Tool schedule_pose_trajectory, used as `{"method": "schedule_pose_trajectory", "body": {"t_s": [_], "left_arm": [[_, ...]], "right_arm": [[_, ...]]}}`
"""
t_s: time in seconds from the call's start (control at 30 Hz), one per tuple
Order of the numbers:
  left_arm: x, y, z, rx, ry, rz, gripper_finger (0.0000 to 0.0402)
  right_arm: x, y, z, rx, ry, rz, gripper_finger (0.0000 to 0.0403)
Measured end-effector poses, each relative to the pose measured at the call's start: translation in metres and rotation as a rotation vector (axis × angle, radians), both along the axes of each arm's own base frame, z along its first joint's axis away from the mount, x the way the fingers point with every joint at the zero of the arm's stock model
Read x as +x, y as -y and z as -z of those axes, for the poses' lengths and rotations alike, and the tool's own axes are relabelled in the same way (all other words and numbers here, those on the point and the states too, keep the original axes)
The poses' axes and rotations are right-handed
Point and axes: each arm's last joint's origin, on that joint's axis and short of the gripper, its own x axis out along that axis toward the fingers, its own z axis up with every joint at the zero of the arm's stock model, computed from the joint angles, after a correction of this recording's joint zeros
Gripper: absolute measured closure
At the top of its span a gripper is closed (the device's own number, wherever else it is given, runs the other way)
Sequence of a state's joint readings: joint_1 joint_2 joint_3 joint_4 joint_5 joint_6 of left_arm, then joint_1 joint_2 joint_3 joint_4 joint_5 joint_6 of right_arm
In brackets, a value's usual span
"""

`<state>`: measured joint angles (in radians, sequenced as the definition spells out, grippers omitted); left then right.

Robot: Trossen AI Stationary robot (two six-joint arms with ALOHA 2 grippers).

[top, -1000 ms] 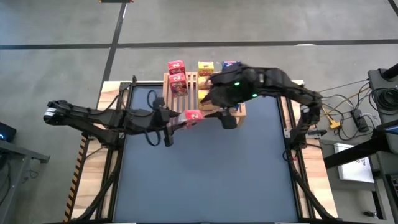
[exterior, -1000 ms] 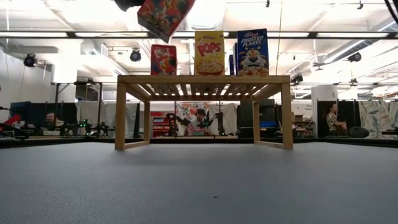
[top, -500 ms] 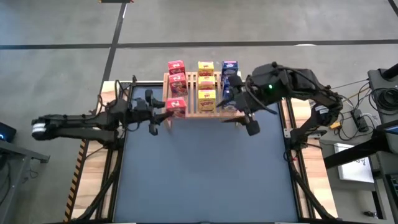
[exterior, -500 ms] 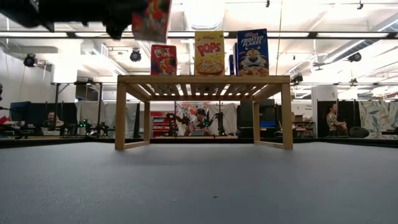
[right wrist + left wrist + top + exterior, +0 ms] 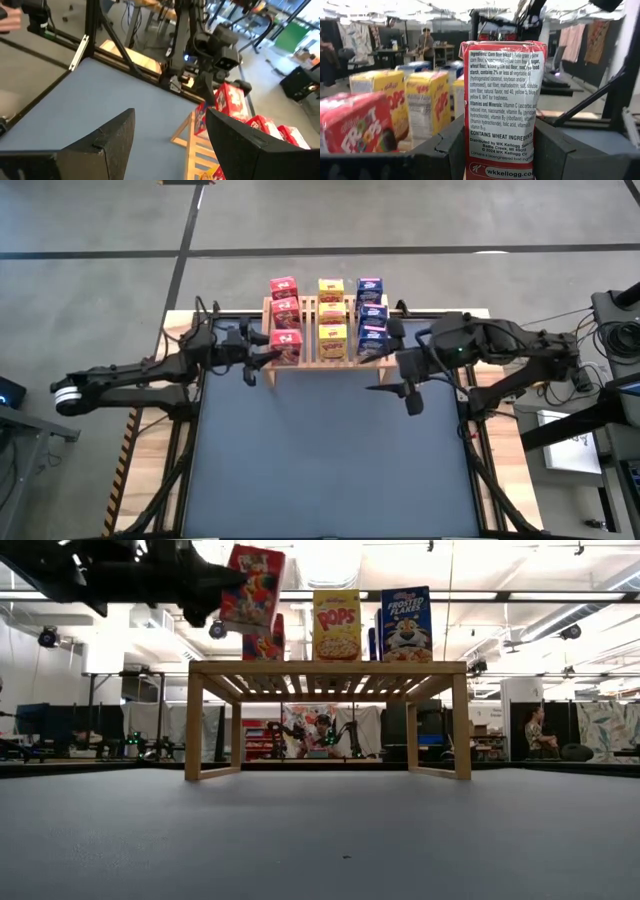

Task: Stack cereal on shelf
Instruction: Put the red cereal box on the shelf aligned with the red cereal boxes

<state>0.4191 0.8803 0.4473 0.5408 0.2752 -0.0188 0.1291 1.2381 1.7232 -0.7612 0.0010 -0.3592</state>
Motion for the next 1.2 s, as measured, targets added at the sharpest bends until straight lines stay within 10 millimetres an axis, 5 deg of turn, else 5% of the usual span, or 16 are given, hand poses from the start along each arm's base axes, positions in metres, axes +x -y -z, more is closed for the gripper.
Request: {"method": "schedule_pose_trajectory", "body": {"t_s": [0.6, 1.2], "left_arm": [[0.009, -0.03, 0.027, 0.021, 0.002, 0.008, 0.0248], [0.012, -0.036, 0.048, 0.011, -0.024, -0.018, 0.0222]], "right_arm": [[-0.047, 0.006, 0.033, 0.021, 0.167, 0.001, 0.017], [-0.04, 0.005, 0.042, 0.018, 0.141, 0.001, 0.017]]}}
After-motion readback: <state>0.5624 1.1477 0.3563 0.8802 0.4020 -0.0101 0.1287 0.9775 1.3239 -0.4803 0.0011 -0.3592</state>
